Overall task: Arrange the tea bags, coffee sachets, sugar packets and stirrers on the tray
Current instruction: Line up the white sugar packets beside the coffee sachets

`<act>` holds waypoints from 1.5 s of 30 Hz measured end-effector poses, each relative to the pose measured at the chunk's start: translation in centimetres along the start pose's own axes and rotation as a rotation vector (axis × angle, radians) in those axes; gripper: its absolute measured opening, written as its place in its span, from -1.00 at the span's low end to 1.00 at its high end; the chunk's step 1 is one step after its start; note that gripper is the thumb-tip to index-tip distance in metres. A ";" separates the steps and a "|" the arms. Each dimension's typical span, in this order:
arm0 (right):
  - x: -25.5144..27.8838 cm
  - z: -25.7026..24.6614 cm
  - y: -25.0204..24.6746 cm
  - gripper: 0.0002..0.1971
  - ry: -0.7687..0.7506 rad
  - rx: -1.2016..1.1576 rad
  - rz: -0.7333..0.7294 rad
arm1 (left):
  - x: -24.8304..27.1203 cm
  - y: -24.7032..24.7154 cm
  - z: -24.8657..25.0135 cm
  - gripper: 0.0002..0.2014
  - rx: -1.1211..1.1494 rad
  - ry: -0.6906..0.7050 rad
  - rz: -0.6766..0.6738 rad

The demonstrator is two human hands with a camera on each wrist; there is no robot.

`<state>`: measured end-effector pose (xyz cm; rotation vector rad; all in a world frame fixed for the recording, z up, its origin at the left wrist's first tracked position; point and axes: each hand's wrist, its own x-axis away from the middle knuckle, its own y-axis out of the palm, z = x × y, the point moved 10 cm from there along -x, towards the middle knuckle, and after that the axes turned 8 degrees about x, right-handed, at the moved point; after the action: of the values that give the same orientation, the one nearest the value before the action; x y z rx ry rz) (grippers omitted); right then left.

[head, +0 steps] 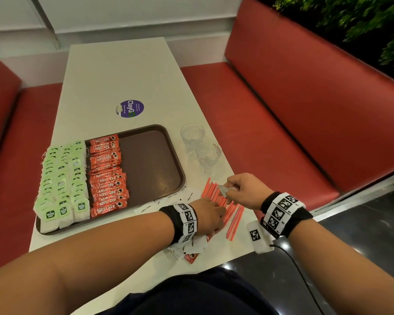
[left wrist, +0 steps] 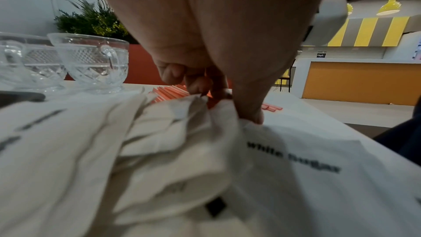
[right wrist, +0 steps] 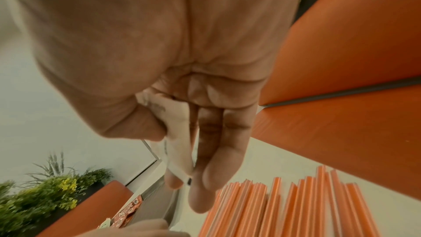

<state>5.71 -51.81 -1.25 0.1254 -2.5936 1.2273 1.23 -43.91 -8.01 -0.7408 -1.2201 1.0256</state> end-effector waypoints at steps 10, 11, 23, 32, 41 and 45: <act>-0.6 2.4 -0.5 -0.63 0.055 -0.048 0.057 | 2.5 -5.9 -1.8 -0.90 0.285 -0.023 0.201; -0.7 1.9 -0.5 -0.66 0.044 -0.057 0.058 | 3.0 -6.3 -2.6 -0.90 0.331 -0.074 0.204; -3.7 -6.1 4.2 -0.83 -0.219 0.143 -0.061 | 15.2 -10.1 -12.1 -0.90 0.650 -0.478 0.689; -7.2 -15.1 6.3 -0.79 -0.493 0.382 -0.055 | 21.8 -8.5 -14.4 -0.84 0.446 -0.646 0.692; -9.9 -17.3 6.8 -0.89 -0.333 0.088 -0.091 | 30.1 -1.8 -19.4 -0.95 0.419 -1.072 0.602; -10.1 -17.0 6.8 -0.86 -0.327 0.102 -0.084 | 31.5 3.5 -20.0 -0.95 0.543 -1.157 0.437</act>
<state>17.54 -34.72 1.20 0.4883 -2.7587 1.4106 20.69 -12.26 -3.19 0.1100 -1.6198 2.1993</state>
